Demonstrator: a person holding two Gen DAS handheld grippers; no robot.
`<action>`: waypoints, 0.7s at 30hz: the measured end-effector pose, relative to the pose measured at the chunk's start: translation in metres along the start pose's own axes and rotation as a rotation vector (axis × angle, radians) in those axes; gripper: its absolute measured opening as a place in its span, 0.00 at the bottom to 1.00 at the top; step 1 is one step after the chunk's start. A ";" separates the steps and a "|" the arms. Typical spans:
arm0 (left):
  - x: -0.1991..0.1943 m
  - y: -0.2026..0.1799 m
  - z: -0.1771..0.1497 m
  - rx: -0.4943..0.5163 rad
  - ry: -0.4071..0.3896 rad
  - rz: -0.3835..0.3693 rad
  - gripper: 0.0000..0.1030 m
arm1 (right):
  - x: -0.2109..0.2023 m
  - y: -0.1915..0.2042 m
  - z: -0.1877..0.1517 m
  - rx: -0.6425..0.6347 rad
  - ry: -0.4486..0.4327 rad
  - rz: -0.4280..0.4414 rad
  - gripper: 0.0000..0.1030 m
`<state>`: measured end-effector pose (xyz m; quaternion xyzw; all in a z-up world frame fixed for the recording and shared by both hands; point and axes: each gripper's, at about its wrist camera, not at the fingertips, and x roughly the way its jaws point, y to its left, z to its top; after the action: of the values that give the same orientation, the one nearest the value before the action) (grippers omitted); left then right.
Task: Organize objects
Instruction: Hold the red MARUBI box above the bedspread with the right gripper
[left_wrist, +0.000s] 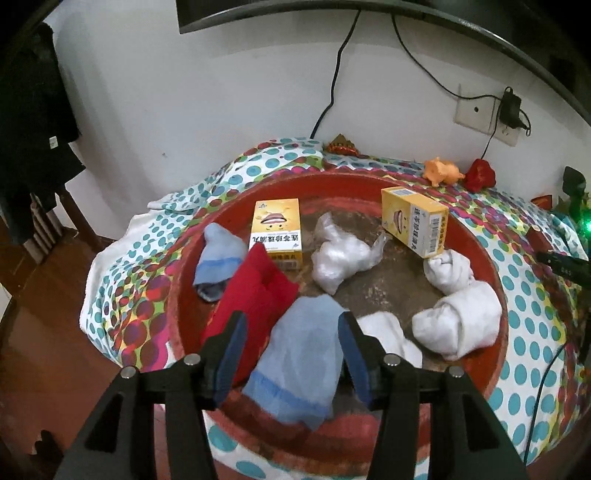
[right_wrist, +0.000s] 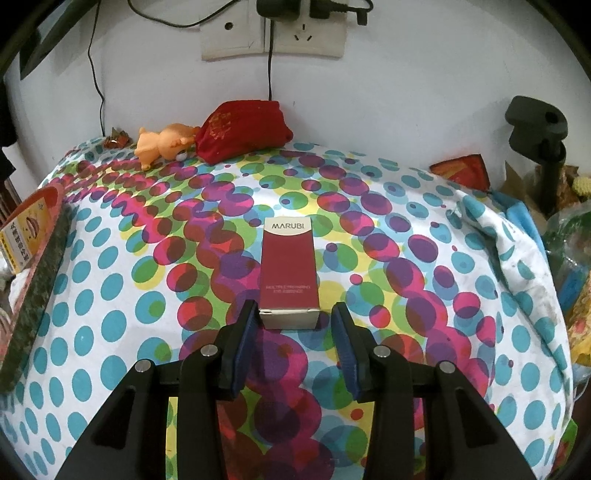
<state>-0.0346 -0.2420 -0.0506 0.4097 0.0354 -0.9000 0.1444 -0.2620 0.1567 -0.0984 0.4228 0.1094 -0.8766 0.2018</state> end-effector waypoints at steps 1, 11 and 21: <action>-0.003 0.002 -0.003 -0.011 -0.004 -0.005 0.51 | 0.000 0.001 0.000 -0.001 0.000 -0.001 0.37; -0.012 0.021 -0.022 -0.011 -0.017 -0.031 0.52 | 0.002 0.005 0.001 0.006 -0.002 -0.008 0.39; -0.012 0.019 -0.024 0.017 -0.022 0.001 0.52 | 0.002 0.009 0.004 0.015 -0.007 -0.043 0.27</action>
<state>-0.0039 -0.2532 -0.0564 0.4009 0.0258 -0.9047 0.1416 -0.2621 0.1465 -0.0975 0.4191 0.1110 -0.8829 0.1803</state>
